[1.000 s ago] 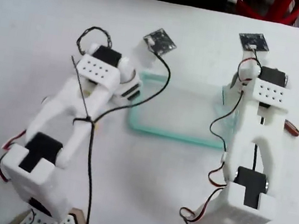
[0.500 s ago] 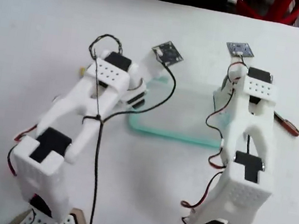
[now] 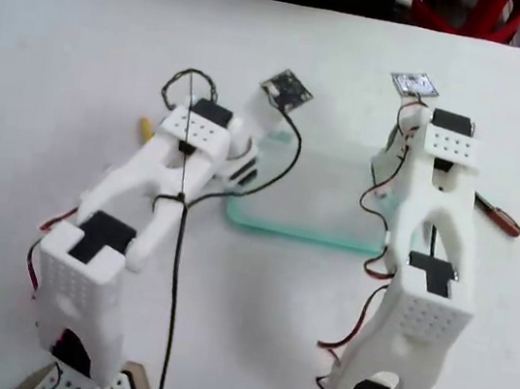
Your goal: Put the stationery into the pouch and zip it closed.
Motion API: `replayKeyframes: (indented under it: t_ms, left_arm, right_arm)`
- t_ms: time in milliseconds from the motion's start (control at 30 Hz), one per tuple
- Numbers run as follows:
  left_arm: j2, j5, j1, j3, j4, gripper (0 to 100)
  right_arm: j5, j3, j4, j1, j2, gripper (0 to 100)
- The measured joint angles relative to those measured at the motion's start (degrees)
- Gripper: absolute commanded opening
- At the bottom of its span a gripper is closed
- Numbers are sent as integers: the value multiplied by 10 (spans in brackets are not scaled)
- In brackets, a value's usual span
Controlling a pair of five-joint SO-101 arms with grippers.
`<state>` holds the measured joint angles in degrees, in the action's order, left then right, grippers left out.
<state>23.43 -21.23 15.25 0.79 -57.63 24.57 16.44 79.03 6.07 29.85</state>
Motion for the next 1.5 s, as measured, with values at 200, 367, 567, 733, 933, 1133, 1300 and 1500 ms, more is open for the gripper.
replayKeyframes:
  t_ms: [200,367,567,733,933,1133,1300,1500]
  left_arm:
    - [0,38,0,0,21,172]
    - [0,41,0,0,21,172]
    - [2,41,-1,0,21,172]
    - [2,42,-6,0,21,172]
    - [2,41,-8,0,21,172]
    - [2,41,-10,0,21,173]
    - [2,41,-11,-1,21,173]
    - [2,41,-11,-1,21,173]
  right_arm:
    - [24,40,27,3,-7,269]
    - [24,79,9,73,-21,241]
    - [24,88,-32,105,57,245]
    - [24,120,-55,105,101,245]
    - [-4,147,-55,103,138,245]
    - [-16,158,-19,84,140,245]
    - [-23,158,4,59,140,245]
    - [-51,170,39,34,125,244]
